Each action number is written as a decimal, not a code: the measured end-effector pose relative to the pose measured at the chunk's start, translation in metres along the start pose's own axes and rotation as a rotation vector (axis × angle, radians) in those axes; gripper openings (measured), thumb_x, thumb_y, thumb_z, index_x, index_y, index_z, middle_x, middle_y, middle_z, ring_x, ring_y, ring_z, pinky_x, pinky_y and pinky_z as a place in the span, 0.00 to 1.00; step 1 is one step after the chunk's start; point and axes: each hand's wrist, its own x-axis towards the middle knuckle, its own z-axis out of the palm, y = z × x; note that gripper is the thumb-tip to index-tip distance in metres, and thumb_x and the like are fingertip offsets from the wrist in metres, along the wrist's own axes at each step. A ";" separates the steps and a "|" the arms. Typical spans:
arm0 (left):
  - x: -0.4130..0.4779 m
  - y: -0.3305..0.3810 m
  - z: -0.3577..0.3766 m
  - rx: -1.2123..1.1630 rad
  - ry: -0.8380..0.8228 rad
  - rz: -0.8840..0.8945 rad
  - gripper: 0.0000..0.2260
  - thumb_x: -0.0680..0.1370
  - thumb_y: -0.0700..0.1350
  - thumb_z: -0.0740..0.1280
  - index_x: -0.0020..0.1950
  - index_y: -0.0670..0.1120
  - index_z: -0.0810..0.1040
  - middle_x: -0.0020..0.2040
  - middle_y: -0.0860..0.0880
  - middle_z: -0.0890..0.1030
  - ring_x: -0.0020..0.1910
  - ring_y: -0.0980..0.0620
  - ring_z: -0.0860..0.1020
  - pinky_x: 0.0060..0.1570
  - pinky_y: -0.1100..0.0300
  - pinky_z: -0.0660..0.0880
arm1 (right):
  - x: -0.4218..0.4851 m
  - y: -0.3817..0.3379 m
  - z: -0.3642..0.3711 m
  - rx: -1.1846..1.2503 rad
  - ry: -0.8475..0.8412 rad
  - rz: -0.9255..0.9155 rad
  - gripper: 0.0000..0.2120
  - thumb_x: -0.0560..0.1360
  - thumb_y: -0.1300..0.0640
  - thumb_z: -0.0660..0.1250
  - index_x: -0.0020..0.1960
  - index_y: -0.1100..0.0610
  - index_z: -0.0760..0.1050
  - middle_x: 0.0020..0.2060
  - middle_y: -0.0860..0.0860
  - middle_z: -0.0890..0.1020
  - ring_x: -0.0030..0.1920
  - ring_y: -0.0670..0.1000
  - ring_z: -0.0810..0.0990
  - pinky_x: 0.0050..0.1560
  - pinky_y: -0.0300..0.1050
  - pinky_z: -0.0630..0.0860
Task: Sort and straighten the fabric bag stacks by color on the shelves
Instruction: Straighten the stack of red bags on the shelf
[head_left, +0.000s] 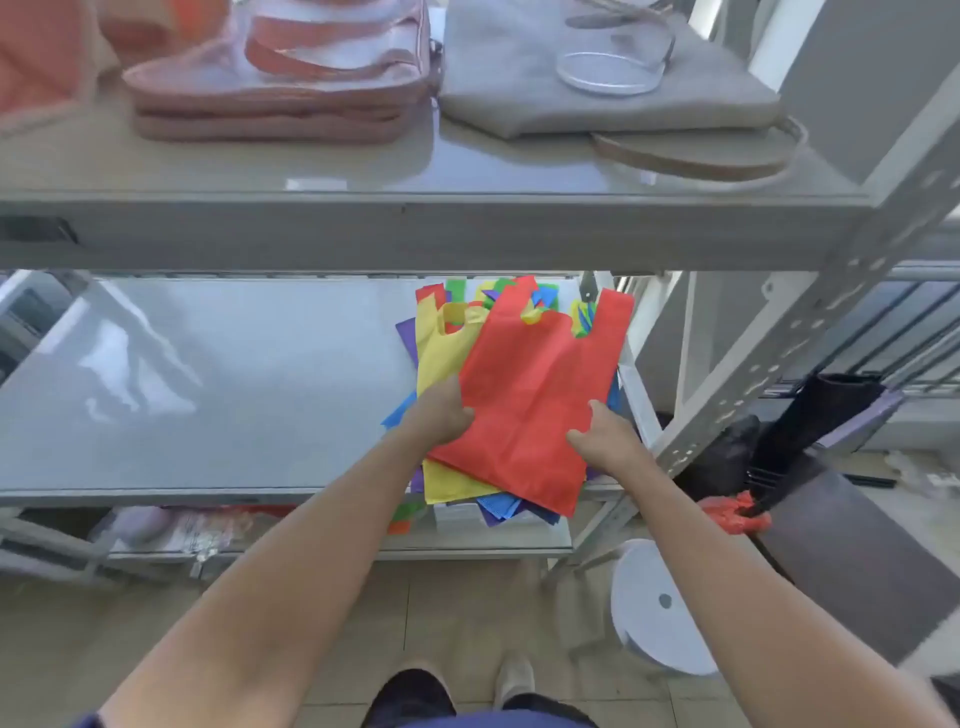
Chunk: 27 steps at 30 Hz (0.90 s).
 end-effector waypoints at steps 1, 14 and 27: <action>0.004 -0.001 0.004 0.000 -0.003 -0.019 0.19 0.79 0.46 0.65 0.68 0.41 0.71 0.65 0.41 0.77 0.64 0.39 0.76 0.61 0.44 0.75 | 0.003 0.002 0.001 0.029 -0.026 0.028 0.26 0.78 0.51 0.65 0.74 0.57 0.67 0.65 0.59 0.78 0.64 0.61 0.78 0.59 0.49 0.75; 0.048 -0.010 0.013 -0.181 0.014 -0.247 0.24 0.81 0.51 0.71 0.70 0.39 0.71 0.66 0.40 0.75 0.65 0.39 0.75 0.62 0.47 0.74 | 0.042 0.002 0.015 0.218 -0.009 0.227 0.40 0.78 0.51 0.67 0.83 0.59 0.50 0.75 0.62 0.69 0.73 0.63 0.71 0.69 0.53 0.70; 0.054 -0.012 0.027 -0.713 -0.093 -0.369 0.10 0.81 0.47 0.71 0.58 0.42 0.84 0.52 0.43 0.86 0.53 0.42 0.85 0.57 0.45 0.82 | 0.046 0.021 0.034 0.448 0.243 0.201 0.36 0.77 0.55 0.69 0.81 0.58 0.58 0.71 0.58 0.74 0.69 0.60 0.75 0.66 0.52 0.72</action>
